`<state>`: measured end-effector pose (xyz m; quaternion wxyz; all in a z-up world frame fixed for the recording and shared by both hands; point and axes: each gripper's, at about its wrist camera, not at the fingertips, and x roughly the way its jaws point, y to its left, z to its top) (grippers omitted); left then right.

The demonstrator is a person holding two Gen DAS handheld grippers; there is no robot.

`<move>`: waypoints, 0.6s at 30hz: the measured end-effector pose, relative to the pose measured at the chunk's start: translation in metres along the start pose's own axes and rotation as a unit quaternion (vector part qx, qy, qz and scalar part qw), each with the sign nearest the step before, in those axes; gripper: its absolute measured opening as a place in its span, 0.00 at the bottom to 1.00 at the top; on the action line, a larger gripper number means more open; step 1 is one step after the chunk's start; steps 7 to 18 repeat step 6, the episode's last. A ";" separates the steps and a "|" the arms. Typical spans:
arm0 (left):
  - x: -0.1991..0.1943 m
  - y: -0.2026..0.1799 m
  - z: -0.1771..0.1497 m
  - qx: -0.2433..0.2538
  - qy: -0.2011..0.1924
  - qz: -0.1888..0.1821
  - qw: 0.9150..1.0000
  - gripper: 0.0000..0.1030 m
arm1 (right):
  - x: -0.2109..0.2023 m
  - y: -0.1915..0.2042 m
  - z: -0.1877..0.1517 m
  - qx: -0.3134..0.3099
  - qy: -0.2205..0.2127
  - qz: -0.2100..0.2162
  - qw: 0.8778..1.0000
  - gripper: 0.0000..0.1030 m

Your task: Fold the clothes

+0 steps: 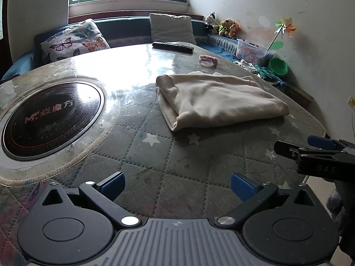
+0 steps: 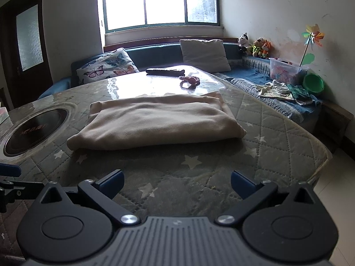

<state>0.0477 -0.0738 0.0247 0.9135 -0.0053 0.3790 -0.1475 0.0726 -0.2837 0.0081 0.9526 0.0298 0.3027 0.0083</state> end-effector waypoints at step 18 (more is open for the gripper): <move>-0.002 -0.001 -0.001 0.001 -0.002 0.002 1.000 1.00 | -0.001 0.002 -0.001 0.001 -0.001 0.001 1.000 1.00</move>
